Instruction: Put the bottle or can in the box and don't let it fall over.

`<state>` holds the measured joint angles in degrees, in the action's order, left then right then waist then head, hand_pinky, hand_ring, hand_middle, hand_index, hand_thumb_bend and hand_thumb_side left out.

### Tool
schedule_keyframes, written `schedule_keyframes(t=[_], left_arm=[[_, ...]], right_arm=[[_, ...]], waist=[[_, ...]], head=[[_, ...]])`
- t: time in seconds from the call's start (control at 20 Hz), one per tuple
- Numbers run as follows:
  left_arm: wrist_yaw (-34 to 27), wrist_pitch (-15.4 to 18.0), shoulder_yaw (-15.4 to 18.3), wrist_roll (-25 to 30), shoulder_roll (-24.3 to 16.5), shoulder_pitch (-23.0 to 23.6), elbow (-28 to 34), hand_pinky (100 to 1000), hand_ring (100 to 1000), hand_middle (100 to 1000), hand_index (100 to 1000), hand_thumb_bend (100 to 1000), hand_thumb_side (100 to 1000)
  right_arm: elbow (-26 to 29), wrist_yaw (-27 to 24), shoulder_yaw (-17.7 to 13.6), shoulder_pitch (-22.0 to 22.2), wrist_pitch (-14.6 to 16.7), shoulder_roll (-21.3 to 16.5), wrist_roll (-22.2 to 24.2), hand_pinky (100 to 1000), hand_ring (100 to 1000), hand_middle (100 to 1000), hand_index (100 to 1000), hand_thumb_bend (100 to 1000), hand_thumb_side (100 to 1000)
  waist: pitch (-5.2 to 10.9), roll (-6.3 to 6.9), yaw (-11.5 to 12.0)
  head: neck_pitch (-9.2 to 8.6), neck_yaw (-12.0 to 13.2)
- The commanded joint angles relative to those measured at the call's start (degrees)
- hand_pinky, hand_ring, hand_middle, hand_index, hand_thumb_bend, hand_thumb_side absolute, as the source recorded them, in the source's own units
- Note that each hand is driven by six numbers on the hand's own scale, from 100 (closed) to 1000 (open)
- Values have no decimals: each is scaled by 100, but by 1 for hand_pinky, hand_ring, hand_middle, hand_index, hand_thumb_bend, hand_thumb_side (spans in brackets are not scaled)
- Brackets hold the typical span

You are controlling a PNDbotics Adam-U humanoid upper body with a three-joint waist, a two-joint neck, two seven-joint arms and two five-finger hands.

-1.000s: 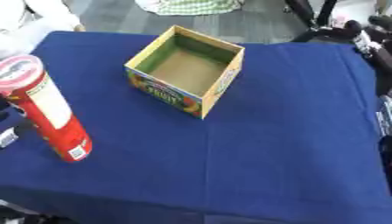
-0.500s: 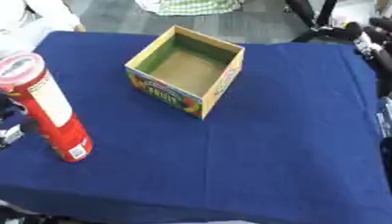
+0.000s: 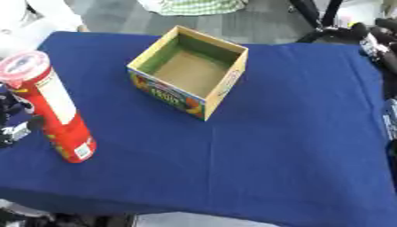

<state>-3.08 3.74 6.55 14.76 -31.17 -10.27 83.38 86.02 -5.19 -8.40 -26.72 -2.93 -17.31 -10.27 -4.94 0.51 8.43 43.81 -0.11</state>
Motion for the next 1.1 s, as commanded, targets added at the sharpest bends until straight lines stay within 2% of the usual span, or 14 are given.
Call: schedule_keyframes(t=[0.05,0.4,0.7,0.85,1.1], left_arm=[[52,-20,32,4,-125,-43,77,1000,1000,849,894,759,451],[73,-23,53,-15,-152,84,183,1000,1000,849,893,756,449],[231,148,87,148,-196,408,401,1000,1000,853,900,846,512],[289,304,82,356,-210,458,488,1000,1000,853,900,828,494],[387,306,75,419,-222,360,422,1000,1000,850,898,808,471]], right_arm=[[79,-36,2,-77,9,-59,2,730,952,1000,789,707,434],[81,-41,0,-74,12,-60,-5,730,952,1000,789,706,433],[79,-47,-9,-69,13,-72,-10,730,952,1000,790,706,433],[81,-46,-6,-73,14,-71,-5,730,951,1000,790,706,434],[80,-46,3,-82,11,-65,4,730,950,1000,790,707,433]], waist=[[45,16,-6],[42,20,-2],[30,26,14],[32,26,17],[29,23,10]], head=[[31,6],[31,-9],[31,-72],[31,-78],[31,-56]])
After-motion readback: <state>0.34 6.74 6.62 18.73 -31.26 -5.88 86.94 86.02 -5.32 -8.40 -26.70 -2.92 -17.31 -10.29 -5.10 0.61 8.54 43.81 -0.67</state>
